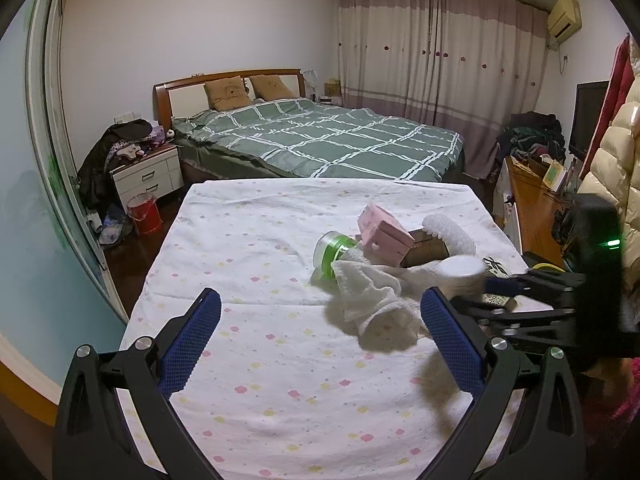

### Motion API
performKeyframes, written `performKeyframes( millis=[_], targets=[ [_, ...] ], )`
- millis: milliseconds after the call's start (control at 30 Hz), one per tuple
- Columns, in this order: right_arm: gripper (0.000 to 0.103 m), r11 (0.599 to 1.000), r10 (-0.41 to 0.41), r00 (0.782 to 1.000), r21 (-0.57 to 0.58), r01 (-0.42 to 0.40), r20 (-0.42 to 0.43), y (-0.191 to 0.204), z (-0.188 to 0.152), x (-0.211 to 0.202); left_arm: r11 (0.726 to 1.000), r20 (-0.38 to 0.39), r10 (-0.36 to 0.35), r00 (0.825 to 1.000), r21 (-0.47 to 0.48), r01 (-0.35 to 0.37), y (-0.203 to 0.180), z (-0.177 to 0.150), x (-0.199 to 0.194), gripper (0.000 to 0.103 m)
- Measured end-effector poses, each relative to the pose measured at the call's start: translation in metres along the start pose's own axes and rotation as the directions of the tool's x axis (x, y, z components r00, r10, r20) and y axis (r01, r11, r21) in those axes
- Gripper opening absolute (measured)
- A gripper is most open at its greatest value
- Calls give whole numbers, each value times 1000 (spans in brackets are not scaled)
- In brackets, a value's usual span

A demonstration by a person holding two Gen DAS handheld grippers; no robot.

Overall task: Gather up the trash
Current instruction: 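Carry the pill bottle over the yellow bin and open the right tool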

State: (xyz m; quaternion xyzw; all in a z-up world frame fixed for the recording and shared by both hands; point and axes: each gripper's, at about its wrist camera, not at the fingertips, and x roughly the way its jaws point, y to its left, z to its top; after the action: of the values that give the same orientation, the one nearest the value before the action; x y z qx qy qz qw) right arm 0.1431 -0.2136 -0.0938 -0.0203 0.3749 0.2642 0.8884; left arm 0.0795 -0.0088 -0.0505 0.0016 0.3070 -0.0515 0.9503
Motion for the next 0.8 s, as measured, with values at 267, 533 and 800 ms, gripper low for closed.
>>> performKeyframes(
  millis=[267,533,800],
  targets=[
    [46,997,-44,993,68,37,109,-17,-15,-62,1000,-8,-18,1000,21,19,-10,-1,3,98],
    [46,971,-176,972,188,146,153,-68,-44,-116,998,-14,-54,998,38,54,-29,3,7,98],
    [46,880,-363,922,374,292,133,-156,-84,-155,994,-38,-96,995,50,98,-57,8,18,98]
  ],
)
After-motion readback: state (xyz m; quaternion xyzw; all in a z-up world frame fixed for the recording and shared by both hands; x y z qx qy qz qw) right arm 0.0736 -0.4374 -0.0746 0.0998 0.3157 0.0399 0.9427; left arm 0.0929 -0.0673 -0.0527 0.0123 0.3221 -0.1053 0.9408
